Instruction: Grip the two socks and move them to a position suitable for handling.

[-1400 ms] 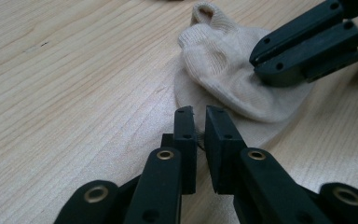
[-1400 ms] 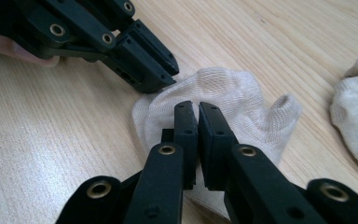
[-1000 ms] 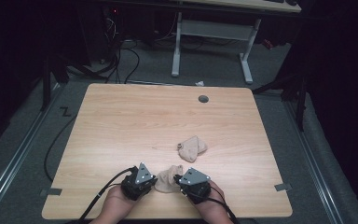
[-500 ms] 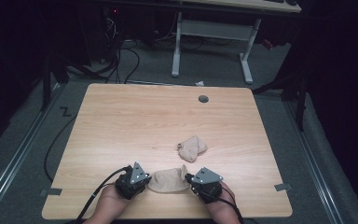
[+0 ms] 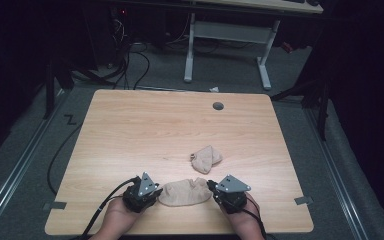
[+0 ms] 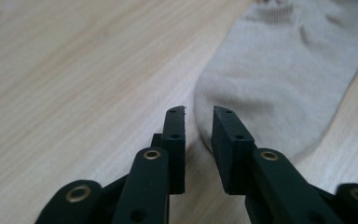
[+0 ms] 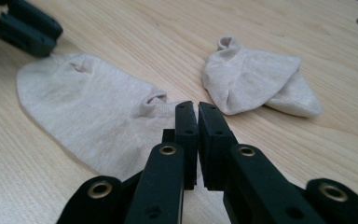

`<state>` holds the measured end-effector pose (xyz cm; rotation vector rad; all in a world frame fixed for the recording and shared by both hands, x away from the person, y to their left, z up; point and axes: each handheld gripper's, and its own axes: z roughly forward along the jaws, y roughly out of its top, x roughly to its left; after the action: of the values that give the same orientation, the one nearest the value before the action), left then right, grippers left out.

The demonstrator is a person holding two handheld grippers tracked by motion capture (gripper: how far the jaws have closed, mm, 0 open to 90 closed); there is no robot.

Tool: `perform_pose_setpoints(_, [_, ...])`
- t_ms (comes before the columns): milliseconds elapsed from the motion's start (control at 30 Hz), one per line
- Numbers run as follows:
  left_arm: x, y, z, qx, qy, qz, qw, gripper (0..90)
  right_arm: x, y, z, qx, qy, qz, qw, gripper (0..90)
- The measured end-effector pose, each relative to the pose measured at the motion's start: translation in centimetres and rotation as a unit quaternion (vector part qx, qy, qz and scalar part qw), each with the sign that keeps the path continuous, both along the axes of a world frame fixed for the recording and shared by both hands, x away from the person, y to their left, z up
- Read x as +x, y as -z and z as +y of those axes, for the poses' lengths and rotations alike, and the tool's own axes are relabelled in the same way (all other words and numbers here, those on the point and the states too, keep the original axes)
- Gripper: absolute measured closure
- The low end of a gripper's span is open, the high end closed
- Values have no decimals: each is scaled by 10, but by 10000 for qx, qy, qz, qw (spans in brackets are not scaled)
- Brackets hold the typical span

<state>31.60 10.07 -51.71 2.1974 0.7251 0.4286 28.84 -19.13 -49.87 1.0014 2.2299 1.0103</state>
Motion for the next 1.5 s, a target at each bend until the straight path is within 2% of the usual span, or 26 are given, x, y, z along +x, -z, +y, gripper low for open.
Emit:
perform_pose_setpoints(67, [1, -3, -3, -197, 27, -6, 9998, 736, 6, 6, 3, -48, -63, 156, 9998, 870])
perform_pose_setpoints(133, [2, -3, -7, -293, 78, 54, 9995, 735, 14, 13, 6, -150, -90, 326, 9993, 870])
perform_pose_setpoints(200, [2, -1, -11, -311, 124, 122, 9994, 735, 19, 19, 8, -132, -104, 517, 9985, 870])
perform_pose_setpoints(267, [3, 2, -13, -243, 167, 200, 9994, 736, 21, 25, 10, -146, -159, 684, 9974, 870])
perform_pose_setpoints(400, [5, 8, -13, 70, 201, 304, 9993, 735, 13, 26, 14, -179, -339, 726, 9966, 870])
perform_pose_setpoints(567, [4, 8, -4, 109, 119, 334, 9993, 734, -1, 25, 23, -216, -609, 763, 9950, 868])
perform_pose_setpoints(667, [1, 8, 1, 86, 135, 413, 9990, 734, -2, 25, 26, -247, -693, 725, 9947, 853])
perform_pose_setpoints(767, [-1, 4, 3, 132, 115, 266, 9995, 698, -4, 21, 25, -65, -754, 639, 9951, 814])
perform_pose_setpoints(933, [6, -7, 17, -211, -133, 82, 9997, 633, -1, 11, 15, 76, -459, 312, 9984, 855])
perform_pose_setpoints(1067, [11, -11, 31, -393, -316, 28, 9987, 576, 11, 5, 1, 135, -104, 185, 9997, 899])
perform_pose_setpoints(1133, [13, -12, 35, -474, -401, 32, 9981, 544, 22, 4, -5, 113, 64, 146, 9998, 900])
perform_pose_setpoints(1300, [17, -10, 40, -566, -434, 90, 9974, 509, 54, 3, -16, 32, 489, 115, 9987, 899])
perform_pose_setpoints(1433, [16, -10, 40, -544, -393, 79, 9977, 505, 92, 6, -23, -68, 903, 266, 9955, 899])
perform_pose_setpoints(1500, [16, -10, 42, -532, -361, 86, 9979, 504, 105, 11, -24, -167, 1033, 394, 9937, 899])
